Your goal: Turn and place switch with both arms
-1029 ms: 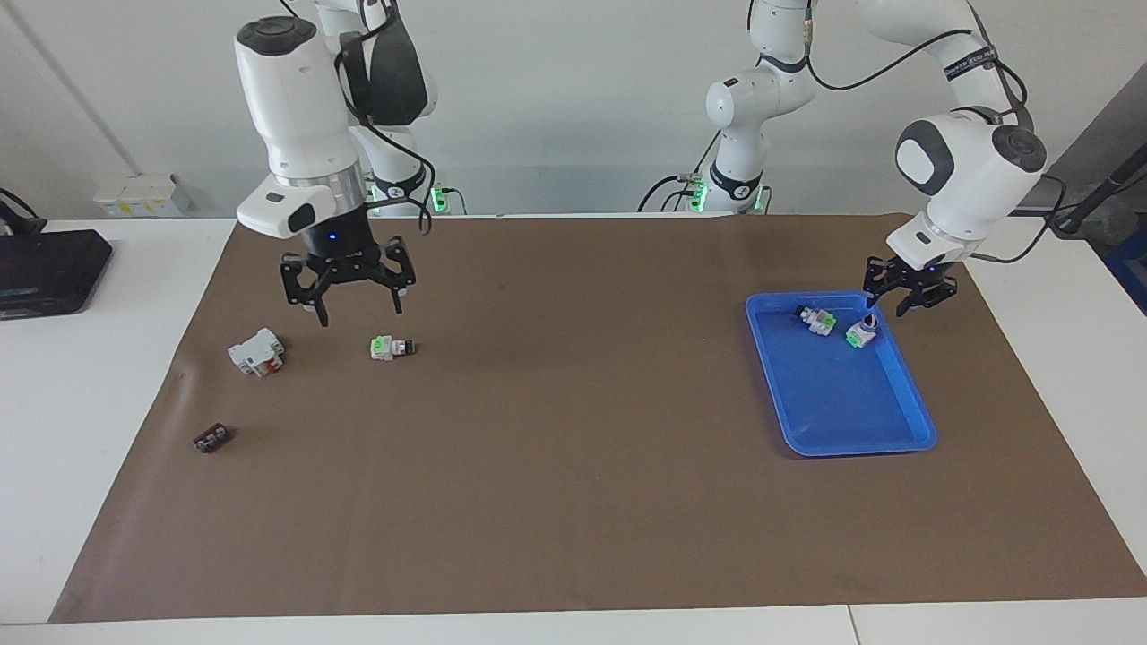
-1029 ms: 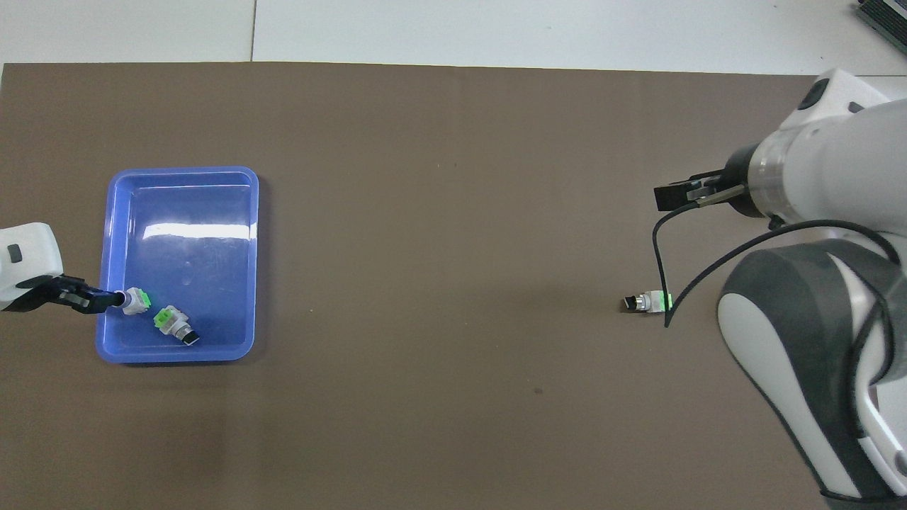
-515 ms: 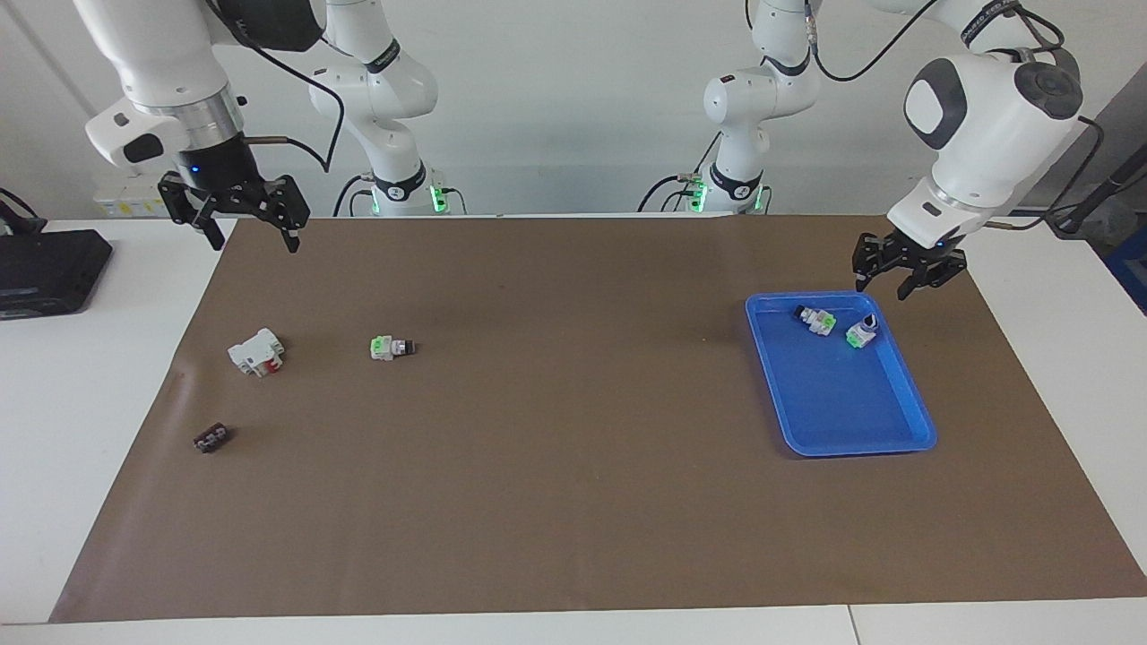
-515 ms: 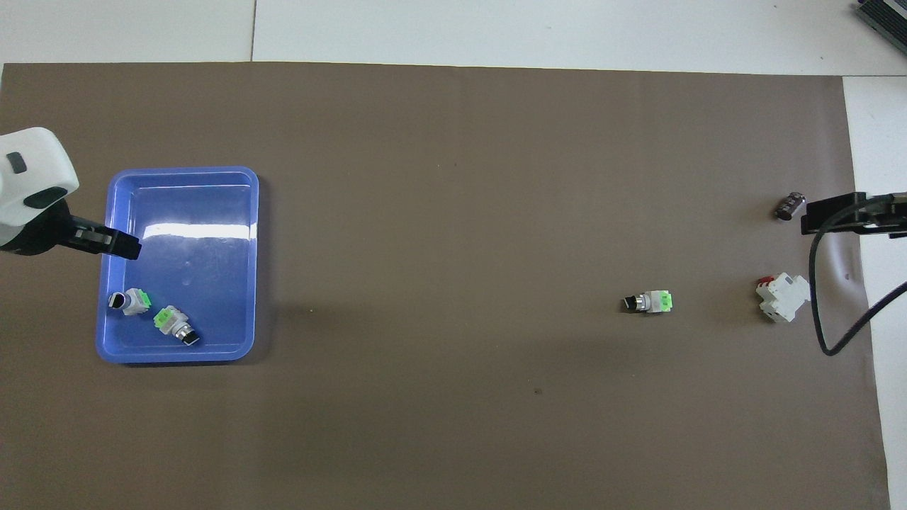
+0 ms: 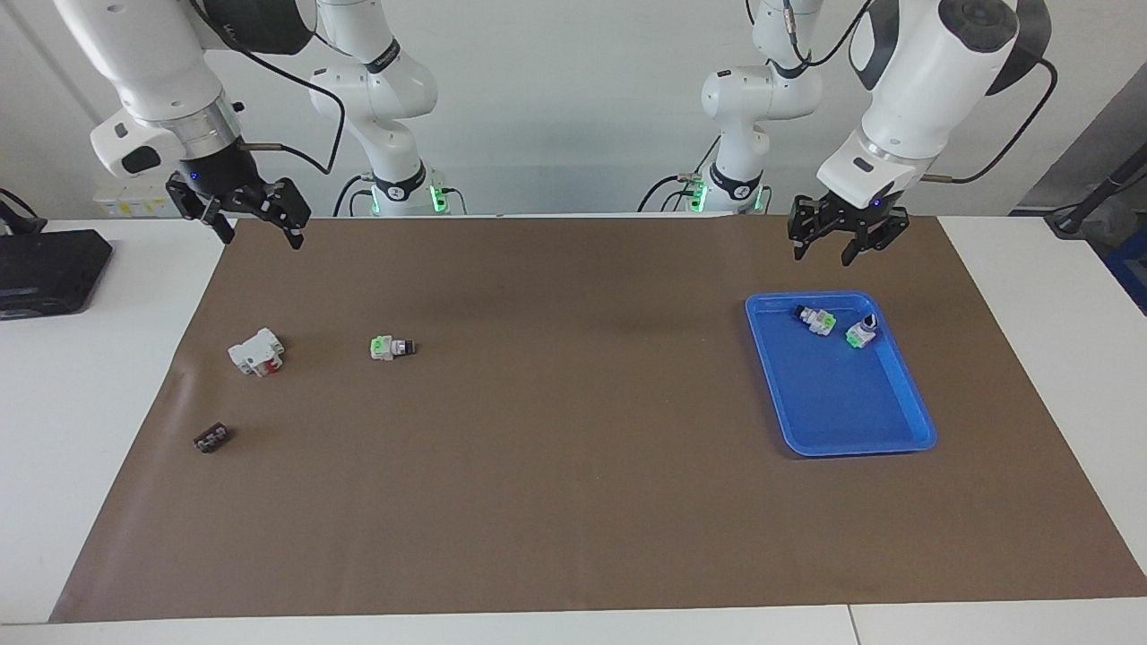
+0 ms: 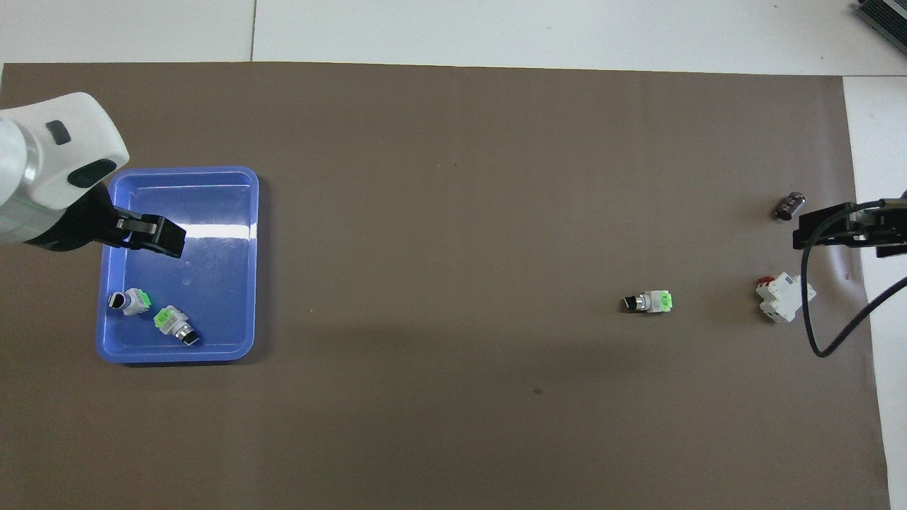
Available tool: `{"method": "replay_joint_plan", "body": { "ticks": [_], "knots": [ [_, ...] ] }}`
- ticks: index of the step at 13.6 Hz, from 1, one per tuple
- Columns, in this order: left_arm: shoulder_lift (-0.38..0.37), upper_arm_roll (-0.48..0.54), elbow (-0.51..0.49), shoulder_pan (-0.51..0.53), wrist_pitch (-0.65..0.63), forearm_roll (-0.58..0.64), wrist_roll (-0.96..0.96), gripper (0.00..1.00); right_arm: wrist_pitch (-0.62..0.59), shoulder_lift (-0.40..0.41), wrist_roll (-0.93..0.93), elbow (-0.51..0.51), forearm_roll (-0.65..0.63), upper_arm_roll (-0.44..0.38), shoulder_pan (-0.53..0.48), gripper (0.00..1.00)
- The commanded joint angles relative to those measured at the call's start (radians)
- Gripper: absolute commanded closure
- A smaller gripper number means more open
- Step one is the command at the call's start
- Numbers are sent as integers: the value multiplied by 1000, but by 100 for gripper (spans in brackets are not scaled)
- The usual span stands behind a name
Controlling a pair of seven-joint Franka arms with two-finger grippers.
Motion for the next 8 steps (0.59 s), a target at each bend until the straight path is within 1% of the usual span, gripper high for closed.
{"method": "replay_joint_plan", "body": {
  "ticks": [1,2,4,5,8],
  "knots": [
    [28,12,84,6,-63,14,-5,18,-5,-19,-5,-15,-15,-1,18,0],
    [25,15,84,9,-63,16,-4,18,-5,-19,-11,-14,-29,1,22,0],
    [24,29,84,49,-55,12,-2,17,-25,-15,-13,1,-30,1,24,0],
    [18,29,72,62,-44,11,1,0,-52,-4,-9,33,-23,1,24,0],
    [-11,29,2,100,-20,9,1,0,-63,-1,-6,40,-12,-2,30,0]
  ]
}}
